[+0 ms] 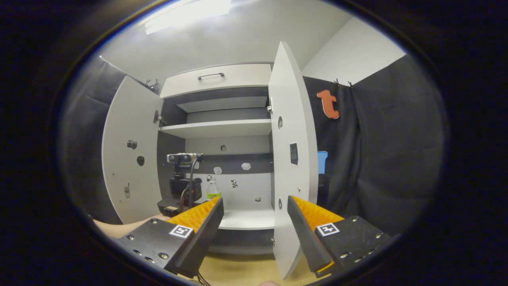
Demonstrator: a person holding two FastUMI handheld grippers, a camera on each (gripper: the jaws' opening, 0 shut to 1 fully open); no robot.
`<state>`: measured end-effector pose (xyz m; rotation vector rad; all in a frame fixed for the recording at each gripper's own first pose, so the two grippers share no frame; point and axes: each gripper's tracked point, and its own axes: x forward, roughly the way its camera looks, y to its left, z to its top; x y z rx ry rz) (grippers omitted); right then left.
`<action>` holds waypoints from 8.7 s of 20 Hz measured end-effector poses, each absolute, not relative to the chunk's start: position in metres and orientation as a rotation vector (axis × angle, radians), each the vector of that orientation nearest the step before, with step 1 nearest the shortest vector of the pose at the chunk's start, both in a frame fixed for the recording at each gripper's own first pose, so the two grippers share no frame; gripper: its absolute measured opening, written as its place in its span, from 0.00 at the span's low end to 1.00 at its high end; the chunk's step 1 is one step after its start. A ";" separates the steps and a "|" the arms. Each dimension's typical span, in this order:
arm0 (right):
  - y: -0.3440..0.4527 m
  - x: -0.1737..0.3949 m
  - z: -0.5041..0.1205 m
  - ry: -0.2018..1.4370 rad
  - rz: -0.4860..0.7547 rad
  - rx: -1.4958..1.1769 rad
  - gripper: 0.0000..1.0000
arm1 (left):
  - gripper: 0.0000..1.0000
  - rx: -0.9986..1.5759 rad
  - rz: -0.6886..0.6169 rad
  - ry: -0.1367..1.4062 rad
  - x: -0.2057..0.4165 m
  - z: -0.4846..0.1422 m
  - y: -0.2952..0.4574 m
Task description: Grasp the bottle in the cabinet with the left hand and place it on the coaster, then close the right door with the right hand and the left door with the left hand.
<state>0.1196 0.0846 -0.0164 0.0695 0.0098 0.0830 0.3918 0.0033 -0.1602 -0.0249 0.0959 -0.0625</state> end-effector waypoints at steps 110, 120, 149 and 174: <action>-0.026 0.068 -0.048 0.018 0.115 0.046 1.00 | 0.90 0.052 -0.121 0.105 0.011 -0.196 0.041; -0.183 0.100 -0.068 0.042 -0.027 -0.028 1.00 | 1.00 0.087 0.146 0.054 0.012 -0.084 0.105; -0.022 0.211 -0.078 0.161 0.179 -0.017 0.66 | 1.00 0.000 0.366 0.053 -0.144 -0.042 0.239; 0.091 0.201 -0.045 0.066 0.118 0.110 0.99 | 0.96 -0.030 0.270 0.040 -0.070 -0.062 0.322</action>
